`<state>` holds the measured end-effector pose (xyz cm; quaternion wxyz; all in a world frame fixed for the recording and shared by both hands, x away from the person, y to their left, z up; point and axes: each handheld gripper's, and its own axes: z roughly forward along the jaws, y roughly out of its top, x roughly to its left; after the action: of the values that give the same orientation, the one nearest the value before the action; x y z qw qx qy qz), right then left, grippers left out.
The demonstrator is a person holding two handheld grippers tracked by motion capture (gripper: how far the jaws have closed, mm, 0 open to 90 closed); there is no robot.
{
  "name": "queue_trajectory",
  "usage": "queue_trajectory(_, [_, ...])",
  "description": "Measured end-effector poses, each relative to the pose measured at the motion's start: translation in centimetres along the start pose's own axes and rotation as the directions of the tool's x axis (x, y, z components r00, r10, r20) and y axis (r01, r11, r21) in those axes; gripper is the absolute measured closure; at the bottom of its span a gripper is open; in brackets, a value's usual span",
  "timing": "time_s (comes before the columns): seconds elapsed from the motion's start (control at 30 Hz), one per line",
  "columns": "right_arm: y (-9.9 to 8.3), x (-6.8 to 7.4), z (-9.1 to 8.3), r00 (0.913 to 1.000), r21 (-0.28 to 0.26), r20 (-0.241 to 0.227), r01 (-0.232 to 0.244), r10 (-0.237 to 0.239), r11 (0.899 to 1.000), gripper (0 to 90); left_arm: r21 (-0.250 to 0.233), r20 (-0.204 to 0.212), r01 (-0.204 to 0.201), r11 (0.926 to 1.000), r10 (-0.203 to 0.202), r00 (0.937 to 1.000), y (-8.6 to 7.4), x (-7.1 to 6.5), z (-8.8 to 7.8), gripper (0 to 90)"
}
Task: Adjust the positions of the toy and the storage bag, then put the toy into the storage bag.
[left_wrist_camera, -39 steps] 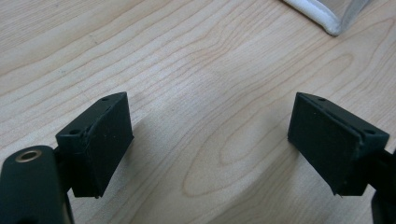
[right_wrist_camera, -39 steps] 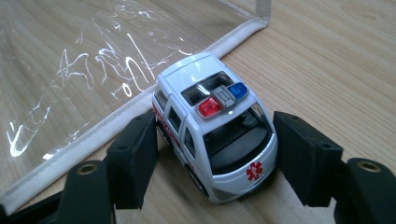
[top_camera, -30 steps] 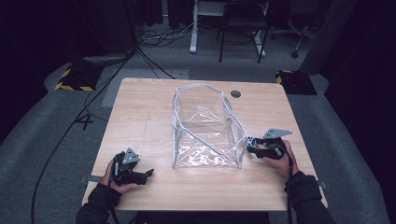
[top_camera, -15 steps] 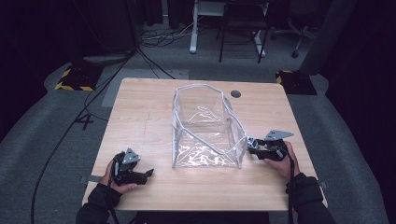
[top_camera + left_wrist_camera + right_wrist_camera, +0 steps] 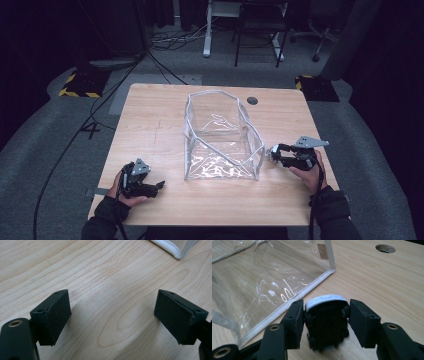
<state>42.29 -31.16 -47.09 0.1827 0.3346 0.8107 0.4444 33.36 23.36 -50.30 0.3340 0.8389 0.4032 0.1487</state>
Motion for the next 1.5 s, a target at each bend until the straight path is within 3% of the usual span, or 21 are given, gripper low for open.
queue_trajectory(0.8, [1.8, -0.2, -1.8, 0.9972, -0.060, 0.065, -0.033, 0.037, 0.998, 47.1, 0.001, 0.011, 0.005, 1.0000, -0.005, 0.9999, 0.1, 0.0, 0.1, 14.1])
queue_trajectory(1.0, [3.0, -0.9, -2.5, 0.9946, -0.083, 0.093, -0.037, 0.045, 0.996, 47.1, -0.002, 0.015, 0.005, 1.0000, -0.005, 0.9999, 0.1, 0.0, 0.1, 14.0])
queue_trajectory(1.1, [3.8, -0.9, -2.9, 0.9929, -0.104, 0.101, -0.052, 0.063, 0.993, 47.1, 0.006, 0.004, -0.013, 0.9999, 0.013, 0.9999, 0.2, 0.1, 0.1, 13.8])
queue_trajectory(1.2, [4.6, -0.9, -3.3, 0.9931, -0.099, 0.113, -0.021, 0.032, 0.995, 47.1, 0.006, 0.010, -0.010, 0.9999, 0.010, 0.9999, 0.3, 0.1, 0.2, 13.6])
queue_trajectory(1.5, [6.9, -1.2, -3.8, 0.9902, -0.119, 0.137, -0.009, 0.026, 0.993, 47.1, 0.003, 0.006, -0.011, 0.9999, 0.011, 0.9999, 0.3, 0.0, 0.2, 13.6])
